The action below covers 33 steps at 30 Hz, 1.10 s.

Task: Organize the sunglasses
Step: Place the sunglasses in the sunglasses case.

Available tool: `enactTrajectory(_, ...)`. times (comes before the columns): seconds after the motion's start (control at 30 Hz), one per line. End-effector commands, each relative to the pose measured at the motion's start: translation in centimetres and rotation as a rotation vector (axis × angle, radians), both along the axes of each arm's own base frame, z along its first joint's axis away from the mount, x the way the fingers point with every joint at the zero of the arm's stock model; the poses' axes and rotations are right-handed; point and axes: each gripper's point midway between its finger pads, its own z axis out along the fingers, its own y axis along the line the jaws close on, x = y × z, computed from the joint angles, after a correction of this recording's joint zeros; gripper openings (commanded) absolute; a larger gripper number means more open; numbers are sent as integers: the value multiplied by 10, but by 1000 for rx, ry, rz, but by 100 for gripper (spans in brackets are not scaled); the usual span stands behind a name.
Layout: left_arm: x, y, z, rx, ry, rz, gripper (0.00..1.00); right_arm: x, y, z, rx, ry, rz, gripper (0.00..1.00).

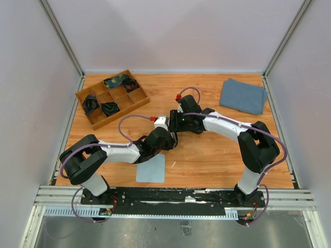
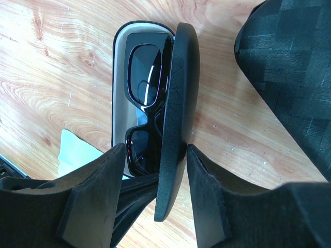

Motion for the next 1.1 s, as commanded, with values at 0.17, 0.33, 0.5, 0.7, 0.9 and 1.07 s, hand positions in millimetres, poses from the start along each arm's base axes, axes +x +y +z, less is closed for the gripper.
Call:
enactTrajectory(0.17,-1,0,54,-92,-110,-13,6,2,2,-1,2,4,-1,52)
enactTrajectory(0.33,-11,16,61,-115,-115,7,8,2,0,1,3,-1,-4,52)
enactTrajectory(0.5,-12,56,67,-119,-146,150,13,2,0,2,3,-4,-5,52)
enactTrajectory(0.7,-1,85,59,-148,-90,236,20,1,-2,3,2,-6,-3,52)
enactTrajectory(0.9,12,99,28,-247,38,243,26,0,-2,4,2,-9,0,52)
enactTrajectory(1.07,17,95,16,-324,99,214,31,0,-3,5,1,-13,1,51)
